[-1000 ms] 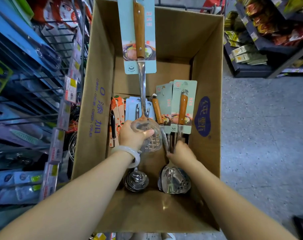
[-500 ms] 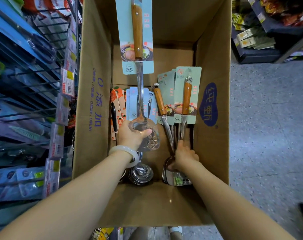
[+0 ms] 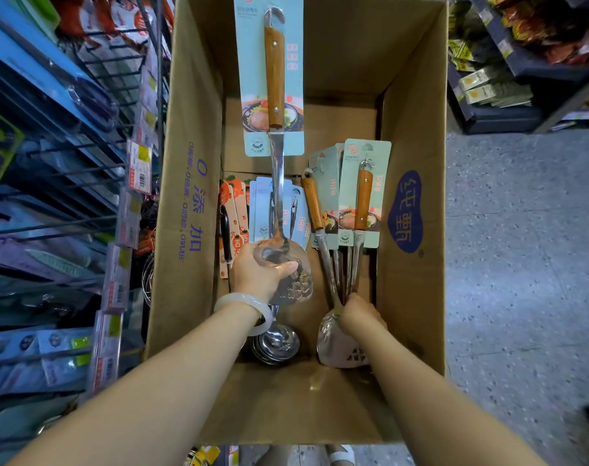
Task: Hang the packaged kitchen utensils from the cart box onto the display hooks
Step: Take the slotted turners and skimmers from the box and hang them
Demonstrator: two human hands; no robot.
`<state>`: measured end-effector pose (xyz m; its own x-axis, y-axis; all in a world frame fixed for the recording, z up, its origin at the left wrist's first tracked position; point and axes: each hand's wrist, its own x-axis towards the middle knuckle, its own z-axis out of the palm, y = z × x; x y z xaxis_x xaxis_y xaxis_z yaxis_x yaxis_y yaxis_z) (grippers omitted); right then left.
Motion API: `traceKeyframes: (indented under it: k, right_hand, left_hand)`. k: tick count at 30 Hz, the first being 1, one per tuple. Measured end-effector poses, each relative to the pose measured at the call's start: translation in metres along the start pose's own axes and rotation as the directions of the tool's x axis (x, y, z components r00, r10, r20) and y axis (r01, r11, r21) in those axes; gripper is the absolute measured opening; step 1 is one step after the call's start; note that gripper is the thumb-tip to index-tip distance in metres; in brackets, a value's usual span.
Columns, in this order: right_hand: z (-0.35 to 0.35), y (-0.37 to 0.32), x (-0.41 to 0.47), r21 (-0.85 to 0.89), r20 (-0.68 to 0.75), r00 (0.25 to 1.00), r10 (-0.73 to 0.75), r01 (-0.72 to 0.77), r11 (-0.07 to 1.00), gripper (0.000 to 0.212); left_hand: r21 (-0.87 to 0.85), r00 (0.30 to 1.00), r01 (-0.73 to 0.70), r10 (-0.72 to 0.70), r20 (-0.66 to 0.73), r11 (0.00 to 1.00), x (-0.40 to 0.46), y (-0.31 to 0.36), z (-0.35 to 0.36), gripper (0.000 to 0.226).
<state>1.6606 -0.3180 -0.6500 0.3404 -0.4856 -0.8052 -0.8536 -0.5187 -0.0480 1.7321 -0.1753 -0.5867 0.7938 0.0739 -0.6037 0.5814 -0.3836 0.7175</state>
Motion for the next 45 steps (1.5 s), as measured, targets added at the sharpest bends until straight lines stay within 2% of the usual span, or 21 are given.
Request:
traceKeyframes:
  k: [1,3,5,8,11,14,19,25,27,32,35,41,44,45]
  right_hand:
    - [0.005,-0.002,-0.002,0.041,0.003,1.0,0.024,-0.024,0.999,0.044]
    - [0.014,-0.003,-0.006,0.067,0.011,1.0,0.029,-0.029,0.997,0.071]
    - [0.021,0.0,-0.011,0.017,0.007,1.0,0.005,-0.005,1.0,0.09]
    - [0.028,0.007,-0.014,-0.054,-0.058,0.997,-0.057,0.054,0.997,0.09]
    - [0.032,0.011,-0.02,-0.059,-0.099,0.985,-0.141,0.135,0.989,0.087]
    - [0.023,0.01,-0.029,-0.006,-0.114,0.971,-0.208,0.209,0.978,0.086]
    - [-0.018,-0.008,-0.051,0.144,-0.194,0.92,-0.34,0.369,0.918,0.089]
    - [-0.079,-0.03,-0.081,0.222,-0.394,0.739,-0.546,0.653,0.724,0.088]
    - [-0.098,-0.034,-0.091,0.199,-0.445,0.688,-0.573,0.7,0.686,0.085]
    - [-0.154,-0.036,-0.135,0.095,-0.534,0.505,-0.678,0.833,0.545,0.081]
    - [-0.186,-0.033,-0.171,0.019,-0.54,0.388,-0.746,0.892,0.451,0.089]
    - [-0.246,-0.03,-0.254,-0.053,-0.525,0.182,-0.832,0.968,0.246,0.1]
    - [-0.269,-0.034,-0.304,-0.088,-0.518,0.038,-0.855,0.991,0.097,0.099]
    - [-0.275,-0.035,-0.323,-0.099,-0.513,-0.011,-0.858,0.994,0.046,0.096]
  left_hand:
    - [0.002,1.0,-0.005,0.005,-0.002,1.0,0.0,-0.001,0.0,0.04]
    - [0.011,1.0,-0.01,0.011,-0.003,1.0,-0.002,-0.002,-0.002,0.04]
    - [0.02,1.0,-0.021,0.022,-0.02,1.0,-0.003,-0.003,-0.004,0.041]
    - [0.015,0.999,-0.034,0.034,-0.027,0.999,-0.006,0.0,-0.009,0.048]
    - [0.004,0.999,-0.026,0.026,-0.037,1.0,-0.008,0.0,-0.014,0.043]
    - [0.002,0.998,-0.038,0.038,-0.053,0.999,-0.011,0.004,-0.02,0.041]
    - [-0.097,0.991,-0.11,0.102,-0.084,0.989,-0.022,0.024,-0.03,0.043]
    - [-0.152,0.974,-0.173,0.146,-0.176,0.973,-0.043,0.047,-0.041,0.047]
    - [-0.14,0.959,-0.218,0.185,-0.215,0.966,-0.054,0.056,-0.045,0.044]
    - [-0.158,0.913,-0.352,0.301,-0.277,0.923,-0.093,0.092,-0.056,0.037]
    - [-0.162,0.874,-0.428,0.362,-0.323,0.889,-0.127,0.12,-0.064,0.042]
    - [-0.093,0.736,-0.602,0.507,-0.448,0.793,-0.221,0.18,-0.095,0.042]
    - [-0.069,0.656,-0.662,0.532,-0.536,0.746,-0.265,0.203,-0.122,0.039]
    - [-0.059,0.627,-0.675,0.53,-0.571,0.736,-0.28,0.21,-0.131,0.045]
